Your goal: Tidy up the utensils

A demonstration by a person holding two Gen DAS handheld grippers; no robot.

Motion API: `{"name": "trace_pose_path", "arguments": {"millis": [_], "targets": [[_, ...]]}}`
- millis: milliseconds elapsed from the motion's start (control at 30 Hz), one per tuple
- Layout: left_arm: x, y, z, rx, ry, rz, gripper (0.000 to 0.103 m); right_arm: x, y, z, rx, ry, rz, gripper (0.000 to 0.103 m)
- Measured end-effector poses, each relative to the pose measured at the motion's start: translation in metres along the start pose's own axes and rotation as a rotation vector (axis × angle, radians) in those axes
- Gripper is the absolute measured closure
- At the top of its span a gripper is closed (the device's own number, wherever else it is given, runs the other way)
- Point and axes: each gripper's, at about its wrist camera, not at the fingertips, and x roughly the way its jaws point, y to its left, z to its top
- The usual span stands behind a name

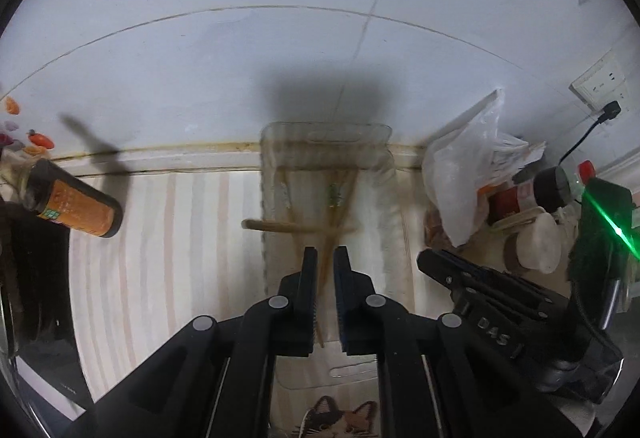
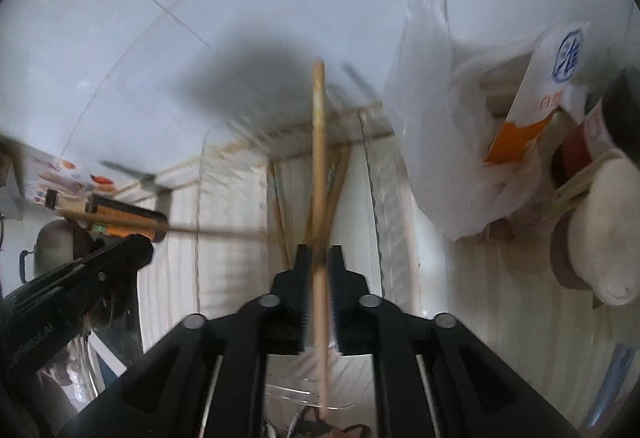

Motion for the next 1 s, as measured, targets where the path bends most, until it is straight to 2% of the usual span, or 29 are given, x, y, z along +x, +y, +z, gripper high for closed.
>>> {"name": "trace_pose_path", "arguments": {"millis": [67, 133, 200, 300, 333, 400, 467, 600, 733, 833, 933, 1000], "targets": [[-0.010, 0.007, -0.009, -0.016, -0.035, 0.019, 0.089, -0.007, -0.005, -0.007, 0.005, -0.021, -0.010, 0.068], [-0.022, 0.013, -0.022, -0.028, -0.077, 0.063, 0.080, -0.018, -0.013, -0.017, 0.007, -0.041, -0.021, 0.068], [-0.035, 0.020, -0.039, -0.041, -0.123, 0.093, 0.054, -0.033, -0.023, -0.030, 0.022, -0.060, -0.016, 0.064], [-0.051, 0.031, -0.067, -0.075, -0.181, 0.128, 0.030, -0.055, -0.039, -0.056, 0.027, -0.102, -0.051, 0.059], [-0.055, 0.034, -0.076, -0.086, -0.198, 0.144, 0.027, -0.062, -0.044, -0.066, 0.035, -0.114, -0.064, 0.058], [-0.063, 0.040, -0.098, -0.093, -0.248, 0.193, 0.009, -0.076, -0.057, -0.091, 0.056, -0.137, -0.081, 0.057], [-0.066, 0.046, -0.117, -0.093, -0.288, 0.242, 0.000, -0.085, -0.067, -0.111, 0.069, -0.149, -0.098, 0.055], [-0.052, 0.052, -0.150, -0.081, -0.236, 0.278, 0.000, -0.095, -0.086, -0.156, 0.097, -0.159, -0.135, 0.053], [-0.019, 0.058, -0.193, -0.070, -0.121, 0.304, 0.000, -0.094, -0.112, -0.197, 0.172, -0.136, -0.173, 0.053], [0.007, 0.069, -0.222, -0.098, -0.026, 0.318, 0.000, -0.091, -0.131, -0.222, 0.223, -0.103, -0.183, 0.053], [0.025, 0.082, -0.232, -0.151, 0.038, 0.388, 0.000, -0.073, -0.139, -0.230, 0.273, -0.020, -0.102, 0.053], [0.028, 0.087, -0.217, -0.188, 0.041, 0.431, 0.000, -0.062, -0.130, -0.220, 0.277, 0.014, -0.041, 0.052]]}}
